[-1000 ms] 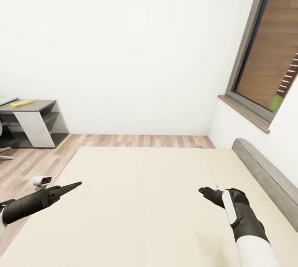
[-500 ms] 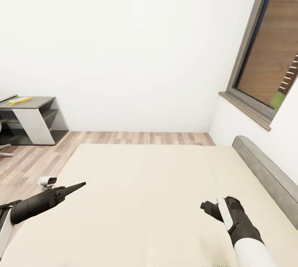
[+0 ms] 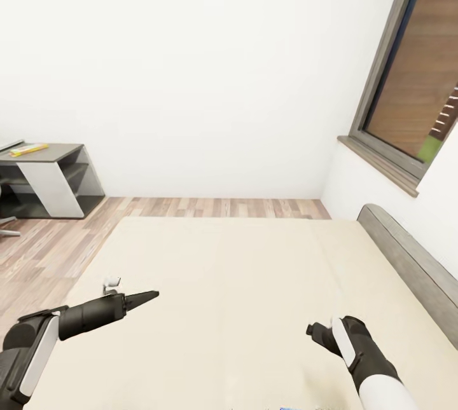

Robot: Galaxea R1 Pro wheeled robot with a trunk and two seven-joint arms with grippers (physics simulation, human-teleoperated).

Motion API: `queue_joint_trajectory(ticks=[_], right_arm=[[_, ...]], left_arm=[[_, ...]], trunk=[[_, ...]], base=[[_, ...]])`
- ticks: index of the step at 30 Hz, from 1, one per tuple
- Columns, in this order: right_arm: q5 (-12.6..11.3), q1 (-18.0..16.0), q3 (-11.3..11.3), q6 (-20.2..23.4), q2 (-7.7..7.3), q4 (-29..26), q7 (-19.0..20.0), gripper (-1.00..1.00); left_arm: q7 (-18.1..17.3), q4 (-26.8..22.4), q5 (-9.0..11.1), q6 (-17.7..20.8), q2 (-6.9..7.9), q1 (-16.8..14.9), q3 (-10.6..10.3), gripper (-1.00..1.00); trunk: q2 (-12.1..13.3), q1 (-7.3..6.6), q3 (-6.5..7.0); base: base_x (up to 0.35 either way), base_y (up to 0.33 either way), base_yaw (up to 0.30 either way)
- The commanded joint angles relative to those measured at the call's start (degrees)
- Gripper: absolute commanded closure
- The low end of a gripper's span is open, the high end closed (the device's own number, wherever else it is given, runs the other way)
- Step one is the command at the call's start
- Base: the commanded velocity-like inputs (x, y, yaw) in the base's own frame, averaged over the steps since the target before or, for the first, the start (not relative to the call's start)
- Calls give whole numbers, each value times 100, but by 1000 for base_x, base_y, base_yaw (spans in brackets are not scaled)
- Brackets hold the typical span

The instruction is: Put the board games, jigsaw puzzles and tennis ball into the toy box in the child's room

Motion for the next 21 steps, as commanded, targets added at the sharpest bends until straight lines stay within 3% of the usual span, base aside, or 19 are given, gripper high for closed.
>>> queue_joint_trajectory(ticks=[1, 6, 12, 21], right_arm=[[-61, 7, 13, -54, 5, 45, -38, -100], [-55, 25, 284, -465, 4, 443, -23, -100], [-53, 27, 621, -1115, 0, 1132, -15, -100], [-52, 4, 845, -1506, 3, 1453, -10, -100]], left_arm=[[91, 0, 21, 43, -13, -5, -6, -100], [388, 0, 22, 46, -36, -13, -16, -100], [474, 0, 21, 46, -39, -21, -17, -100], [489, 4, 21, 40, -39, -24, -21, -100]], trunk=[[-7, 1, -18], [-7, 1, -65], [-7, 1, -122], [-7, 1, -207]], base=[[0, 0, 0], [0, 0, 0], [0, 0, 0], [0, 0, 0]])
